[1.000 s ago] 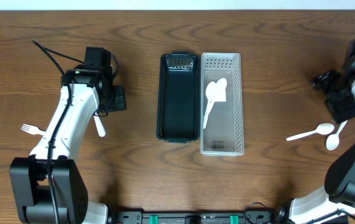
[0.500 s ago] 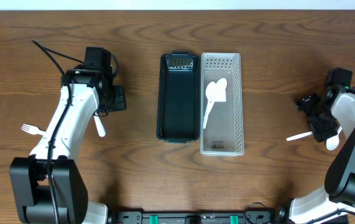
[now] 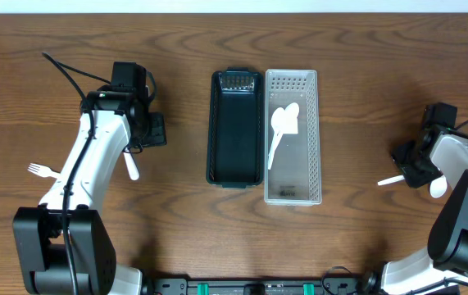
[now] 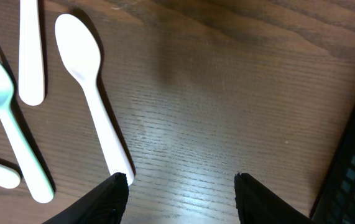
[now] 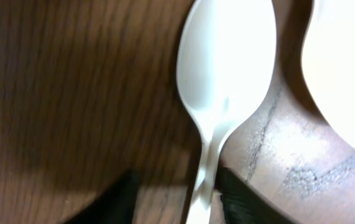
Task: Pack container
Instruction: 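Reach the right gripper to a third white spoon and grasp it, then drop the third spoon into the white basket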
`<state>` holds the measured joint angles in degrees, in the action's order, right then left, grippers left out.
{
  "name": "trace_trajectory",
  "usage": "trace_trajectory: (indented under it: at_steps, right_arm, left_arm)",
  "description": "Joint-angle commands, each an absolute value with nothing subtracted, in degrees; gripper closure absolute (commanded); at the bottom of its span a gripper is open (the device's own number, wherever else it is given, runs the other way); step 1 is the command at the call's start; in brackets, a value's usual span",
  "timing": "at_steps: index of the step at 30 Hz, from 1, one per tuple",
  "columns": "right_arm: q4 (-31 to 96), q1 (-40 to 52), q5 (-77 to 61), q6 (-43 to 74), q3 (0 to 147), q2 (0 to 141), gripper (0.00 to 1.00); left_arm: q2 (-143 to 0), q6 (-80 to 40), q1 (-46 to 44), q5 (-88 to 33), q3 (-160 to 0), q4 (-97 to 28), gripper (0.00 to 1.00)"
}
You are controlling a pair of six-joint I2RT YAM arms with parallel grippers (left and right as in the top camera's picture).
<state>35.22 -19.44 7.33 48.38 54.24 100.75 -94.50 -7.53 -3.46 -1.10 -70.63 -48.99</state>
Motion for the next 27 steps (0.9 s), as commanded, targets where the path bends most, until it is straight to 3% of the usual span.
trace_trajectory:
  at_steps: [1,2,5,15,27]
  right_arm:
    - [35.07,-19.64,5.52,48.6,52.42,101.91,0.69]
    - [35.05,-19.64,5.52,48.6,52.42,101.91,0.73]
    - [34.63,-19.64,5.52,48.6,52.42,101.91,0.99]
    - [35.38,-15.53,3.9,44.01,58.43,100.86,0.99]
    - [44.07,7.09,-0.51,35.9,81.06,96.25,0.99]
  left_arm:
    - [-95.09,-7.6,-3.29,-0.84,-71.59,-49.04,0.42]
    - [-95.09,-7.6,-3.29,-0.84,-71.59,-49.04,0.42]
    - [-95.09,-7.6,-3.29,-0.84,-71.59,-49.04,0.42]
    - [-95.09,-7.6,-3.29,-0.84,-71.59,-49.01,0.42]
    - [-95.09,-7.6,-3.29,-0.84,-71.59,-49.01,0.42]
